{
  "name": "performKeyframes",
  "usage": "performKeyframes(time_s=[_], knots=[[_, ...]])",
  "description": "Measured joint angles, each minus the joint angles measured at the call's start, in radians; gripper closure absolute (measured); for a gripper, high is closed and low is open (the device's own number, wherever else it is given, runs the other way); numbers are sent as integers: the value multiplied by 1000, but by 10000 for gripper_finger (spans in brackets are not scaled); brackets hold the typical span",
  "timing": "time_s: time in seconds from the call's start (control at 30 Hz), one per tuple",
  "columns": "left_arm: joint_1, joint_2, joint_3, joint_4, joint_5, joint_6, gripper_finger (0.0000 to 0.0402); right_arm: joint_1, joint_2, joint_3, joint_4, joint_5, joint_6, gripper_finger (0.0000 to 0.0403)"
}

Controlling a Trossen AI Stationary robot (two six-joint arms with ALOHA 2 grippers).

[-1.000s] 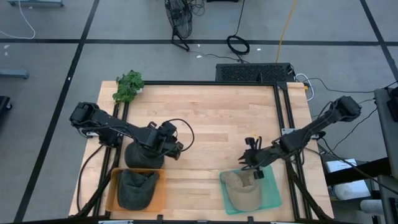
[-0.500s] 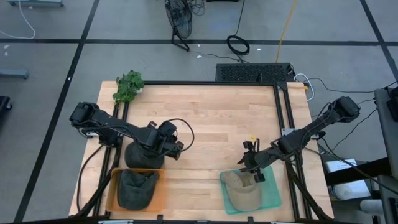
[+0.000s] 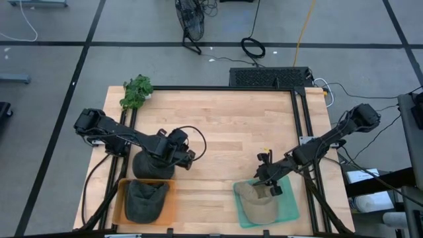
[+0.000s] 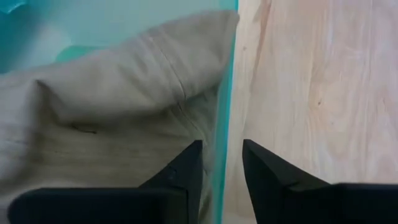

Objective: Pick & Place hat
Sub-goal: Adjust the blue bin on the table

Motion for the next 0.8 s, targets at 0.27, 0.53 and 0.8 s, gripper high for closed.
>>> performKeyframes(time_s=[0.27, 0.53, 0.8], knots=[[0, 0, 0, 20, -20, 19, 238, 0, 1, 0, -49, -2, -13, 386], [0, 0, 0, 91, -23, 94, 238, 0, 1, 0, -58, -4, -27, 393], [1, 0, 0, 122, -31, 131, 238, 0, 0, 0, -91, -54, -24, 401]])
